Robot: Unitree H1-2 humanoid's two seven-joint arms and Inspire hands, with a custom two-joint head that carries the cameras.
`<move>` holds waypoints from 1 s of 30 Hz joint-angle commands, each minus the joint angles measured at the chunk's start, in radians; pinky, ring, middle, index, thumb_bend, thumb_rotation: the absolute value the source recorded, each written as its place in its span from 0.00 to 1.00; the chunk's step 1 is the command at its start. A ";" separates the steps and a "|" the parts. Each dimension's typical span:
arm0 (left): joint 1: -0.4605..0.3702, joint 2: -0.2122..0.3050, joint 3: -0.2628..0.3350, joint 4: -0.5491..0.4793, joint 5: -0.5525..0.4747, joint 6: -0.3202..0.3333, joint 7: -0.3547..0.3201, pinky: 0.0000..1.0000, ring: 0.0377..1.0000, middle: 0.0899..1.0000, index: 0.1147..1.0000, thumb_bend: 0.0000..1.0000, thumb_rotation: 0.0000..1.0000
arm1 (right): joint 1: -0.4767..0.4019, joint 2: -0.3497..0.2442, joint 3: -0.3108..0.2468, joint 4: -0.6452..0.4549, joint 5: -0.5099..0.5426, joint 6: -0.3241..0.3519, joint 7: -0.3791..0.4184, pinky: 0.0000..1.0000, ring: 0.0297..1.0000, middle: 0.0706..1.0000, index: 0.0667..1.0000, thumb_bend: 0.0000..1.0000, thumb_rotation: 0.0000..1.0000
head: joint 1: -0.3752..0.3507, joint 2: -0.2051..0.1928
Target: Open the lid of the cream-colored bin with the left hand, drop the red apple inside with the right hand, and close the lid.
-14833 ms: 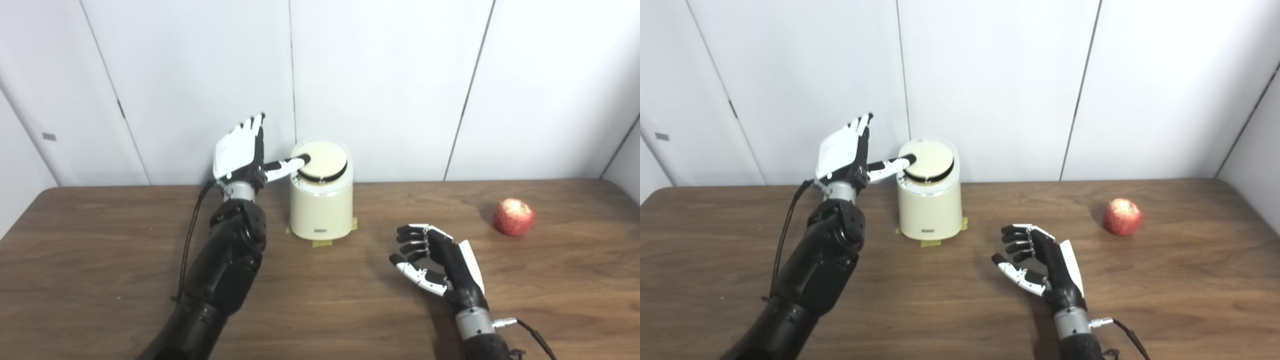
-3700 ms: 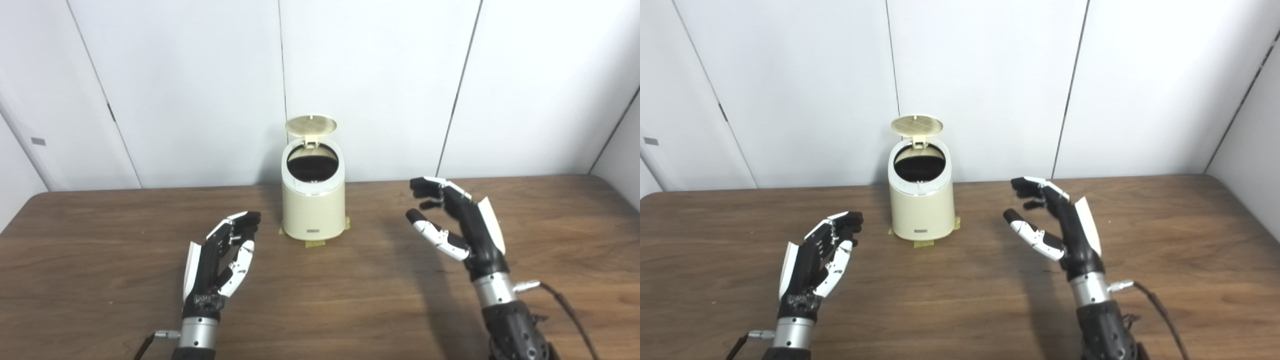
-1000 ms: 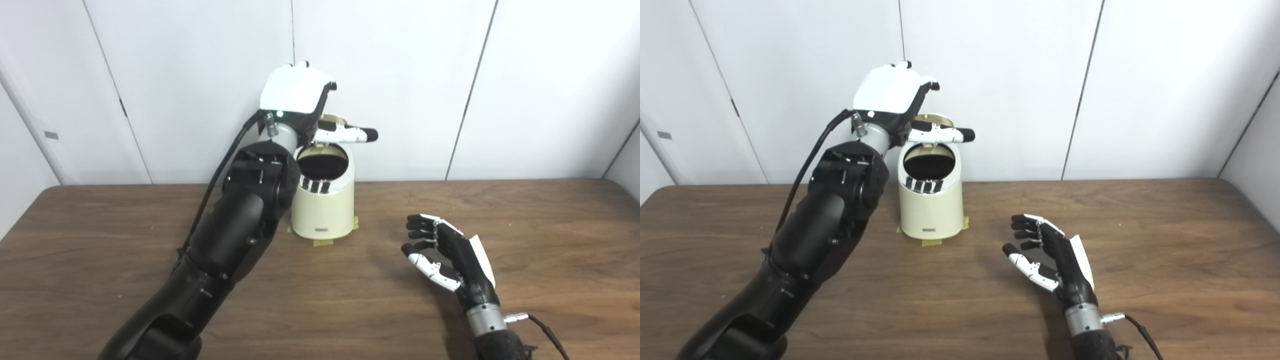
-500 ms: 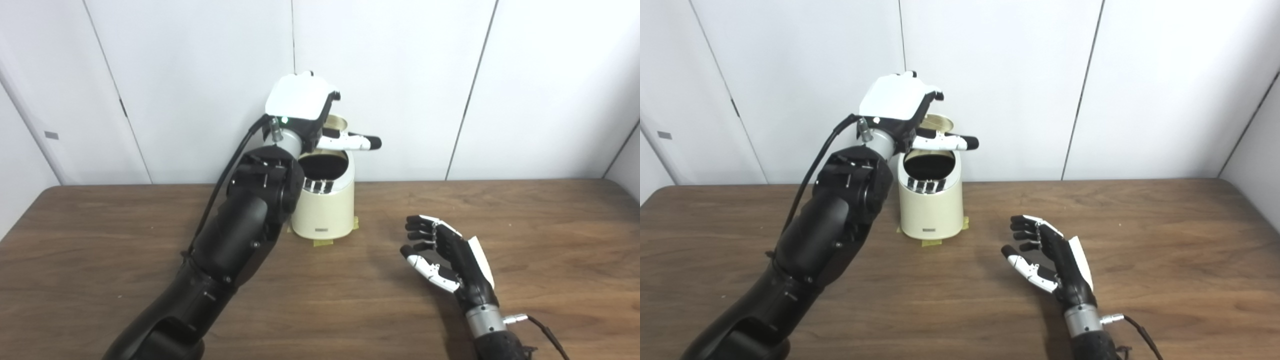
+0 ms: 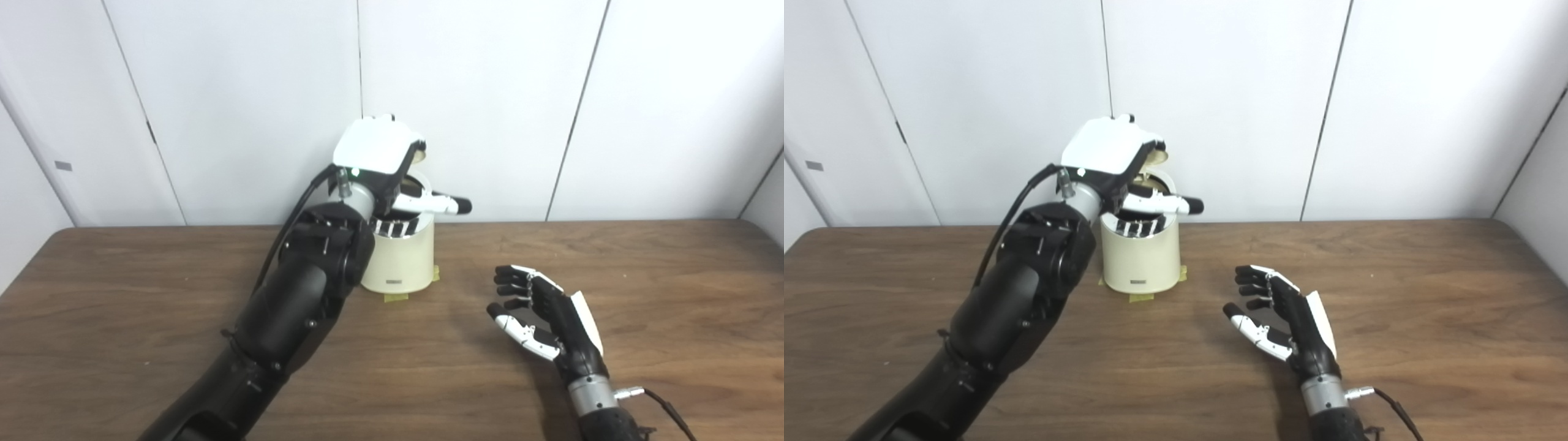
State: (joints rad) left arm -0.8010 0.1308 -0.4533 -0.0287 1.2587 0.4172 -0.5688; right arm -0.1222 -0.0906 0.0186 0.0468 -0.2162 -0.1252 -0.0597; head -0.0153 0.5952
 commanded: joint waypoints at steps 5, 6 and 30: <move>-0.007 -0.002 0.008 -0.029 0.016 -0.009 0.016 1.00 0.99 0.85 0.82 1.00 0.97 | -0.029 -0.001 0.000 -0.046 -0.009 0.003 -0.004 0.60 0.68 0.69 0.70 0.27 0.31 | -0.004 0.007; -0.002 -0.002 0.009 -0.032 0.015 -0.010 0.013 1.00 0.99 0.85 0.82 1.00 0.97 | -0.029 -0.001 0.000 -0.046 -0.006 0.001 -0.003 0.60 0.68 0.69 0.70 0.27 0.31 | -0.004 0.007; 0.106 -0.032 0.013 -0.003 -0.024 -0.039 0.060 1.00 0.96 0.83 0.80 1.00 0.96 | -0.024 0.001 -0.002 -0.073 0.002 0.022 0.007 0.60 0.68 0.69 0.69 0.27 0.31 | -0.013 0.031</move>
State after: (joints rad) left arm -0.6639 0.1025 -0.4493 -0.0289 1.2314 0.3816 -0.5353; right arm -0.1184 -0.0896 0.0192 0.0086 -0.2193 -0.0965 -0.0491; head -0.0276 0.6258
